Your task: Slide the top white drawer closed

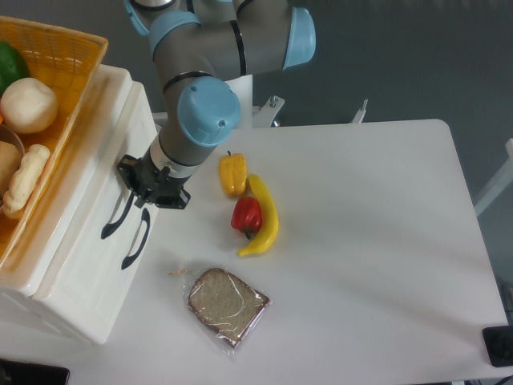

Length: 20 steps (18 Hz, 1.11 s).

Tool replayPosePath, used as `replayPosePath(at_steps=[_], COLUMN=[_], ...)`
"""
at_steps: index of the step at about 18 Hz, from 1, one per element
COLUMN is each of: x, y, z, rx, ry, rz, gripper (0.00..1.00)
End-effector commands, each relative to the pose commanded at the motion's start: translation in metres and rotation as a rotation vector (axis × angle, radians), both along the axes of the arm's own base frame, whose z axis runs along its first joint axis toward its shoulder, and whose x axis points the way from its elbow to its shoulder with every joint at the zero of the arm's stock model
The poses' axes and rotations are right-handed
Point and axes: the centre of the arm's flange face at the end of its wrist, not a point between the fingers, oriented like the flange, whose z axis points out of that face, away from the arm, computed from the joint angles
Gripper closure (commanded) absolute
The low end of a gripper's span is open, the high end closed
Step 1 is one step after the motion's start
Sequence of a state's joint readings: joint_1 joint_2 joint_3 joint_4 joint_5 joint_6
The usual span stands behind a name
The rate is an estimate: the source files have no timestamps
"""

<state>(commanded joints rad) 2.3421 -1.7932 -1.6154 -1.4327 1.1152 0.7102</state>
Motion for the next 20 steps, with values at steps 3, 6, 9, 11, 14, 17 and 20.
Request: replayPosePath(at_steps=[3,6,9,11,14,17,20], x=[-0.047,-0.090,-0.139,-0.174,-0.211,-0.241,-0.265], y=[-0.016,-0.035,-0.052,-0.065,-0.084,-0.117,-0.131], z=[0.014,0.027,0.015,0.008,-0.004,-0.009,-0.033], rx=[0.021,0.014,-0.012,-0.014,-0.009,0.037,0.042], ry=[0.029,0.110,0.250,0.301,0.359,0.417,0.440], rz=[0.076,0.127,0.154,0.181,0.038,-0.177,-0.327], gripper=[0.28,0.00,0.00,0.00,0.00,0.00,0.00])
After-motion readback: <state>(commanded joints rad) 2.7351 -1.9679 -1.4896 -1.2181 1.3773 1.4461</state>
